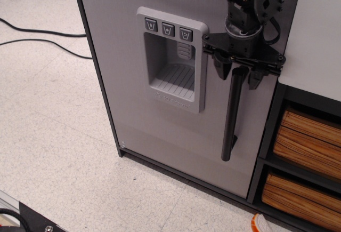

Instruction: Open fridge

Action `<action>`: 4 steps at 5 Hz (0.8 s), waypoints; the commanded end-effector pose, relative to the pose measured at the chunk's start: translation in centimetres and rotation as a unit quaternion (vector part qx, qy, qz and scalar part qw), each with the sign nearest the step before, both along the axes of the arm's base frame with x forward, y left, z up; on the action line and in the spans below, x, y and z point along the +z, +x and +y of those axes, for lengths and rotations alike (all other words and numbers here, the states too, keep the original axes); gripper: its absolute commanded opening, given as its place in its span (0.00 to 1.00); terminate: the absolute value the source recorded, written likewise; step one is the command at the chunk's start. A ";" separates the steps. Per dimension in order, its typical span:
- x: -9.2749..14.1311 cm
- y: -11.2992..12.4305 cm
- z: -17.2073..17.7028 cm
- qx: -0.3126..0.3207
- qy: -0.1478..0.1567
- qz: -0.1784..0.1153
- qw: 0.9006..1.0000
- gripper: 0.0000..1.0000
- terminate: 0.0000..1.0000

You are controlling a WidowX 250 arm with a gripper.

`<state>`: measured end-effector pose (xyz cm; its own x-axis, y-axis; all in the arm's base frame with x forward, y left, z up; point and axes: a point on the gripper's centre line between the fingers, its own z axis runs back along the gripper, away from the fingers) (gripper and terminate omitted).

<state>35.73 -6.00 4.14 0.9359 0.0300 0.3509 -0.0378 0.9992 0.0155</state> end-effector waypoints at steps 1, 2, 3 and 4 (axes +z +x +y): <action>2.3 -0.4 -0.1 -0.025 -0.022 -0.023 0.999 0.00 0.00; 2.9 -2.3 0.4 -0.037 -0.019 -0.021 0.999 0.00 0.00; 3.5 -5.3 1.8 -0.061 -0.017 -0.017 0.998 0.00 0.00; 3.8 -7.9 3.3 -0.076 -0.017 -0.010 0.997 0.00 0.00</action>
